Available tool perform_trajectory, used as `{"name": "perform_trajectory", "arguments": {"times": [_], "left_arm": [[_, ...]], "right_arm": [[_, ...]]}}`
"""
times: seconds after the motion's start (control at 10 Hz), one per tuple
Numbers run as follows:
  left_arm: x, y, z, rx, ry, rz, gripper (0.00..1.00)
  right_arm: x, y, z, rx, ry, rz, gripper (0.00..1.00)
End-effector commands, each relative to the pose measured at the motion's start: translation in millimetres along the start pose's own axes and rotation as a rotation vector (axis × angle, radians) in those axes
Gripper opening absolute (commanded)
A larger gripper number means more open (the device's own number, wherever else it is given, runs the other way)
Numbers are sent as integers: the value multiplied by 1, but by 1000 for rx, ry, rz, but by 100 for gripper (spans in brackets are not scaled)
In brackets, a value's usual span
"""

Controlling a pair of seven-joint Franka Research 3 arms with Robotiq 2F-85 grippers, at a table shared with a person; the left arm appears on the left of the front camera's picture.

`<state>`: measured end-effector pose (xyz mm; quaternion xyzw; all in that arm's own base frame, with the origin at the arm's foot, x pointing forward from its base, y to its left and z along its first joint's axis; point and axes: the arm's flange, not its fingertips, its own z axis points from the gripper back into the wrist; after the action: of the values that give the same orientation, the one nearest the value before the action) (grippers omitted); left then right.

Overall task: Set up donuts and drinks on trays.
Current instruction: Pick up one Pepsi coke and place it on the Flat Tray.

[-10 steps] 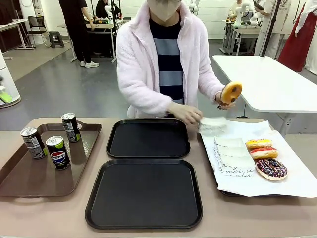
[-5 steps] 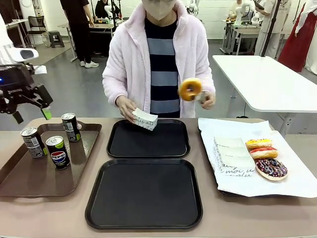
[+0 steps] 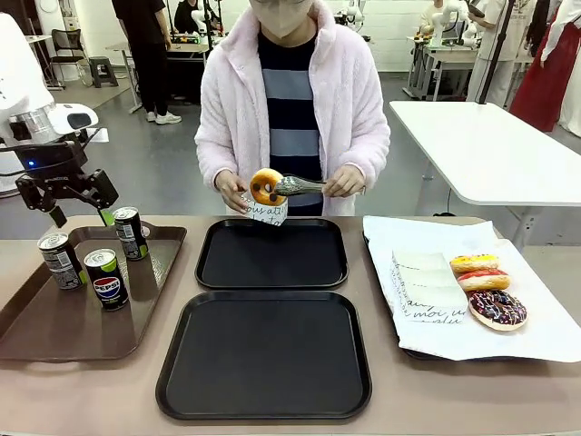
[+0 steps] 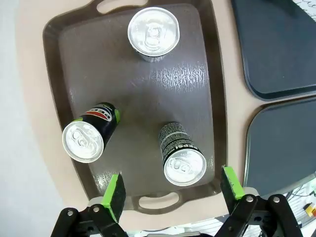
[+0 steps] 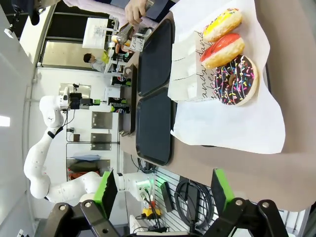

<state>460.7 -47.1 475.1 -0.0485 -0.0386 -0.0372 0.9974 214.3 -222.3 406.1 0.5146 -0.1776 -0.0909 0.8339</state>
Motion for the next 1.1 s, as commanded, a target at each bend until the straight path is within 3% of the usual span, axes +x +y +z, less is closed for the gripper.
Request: {"name": "perform_trajectory", "arguments": {"times": [0.0, 0.5, 0.8, 1.0], "left_arm": [[4, 5, 3, 1, 15, 23, 100], [2, 6, 1, -4, 5, 13, 100], [-7, -44, -16, 178, -52, 8, 100], [-13, -50, -25, 194, -25, 21, 100]], "right_arm": [[0, -2, 0, 16, -6, 12, 100], [0, -2, 0, 16, -6, 12, 100], [0, -2, 0, 16, -6, 12, 100], [0, -2, 0, 16, -6, 12, 100]]}}
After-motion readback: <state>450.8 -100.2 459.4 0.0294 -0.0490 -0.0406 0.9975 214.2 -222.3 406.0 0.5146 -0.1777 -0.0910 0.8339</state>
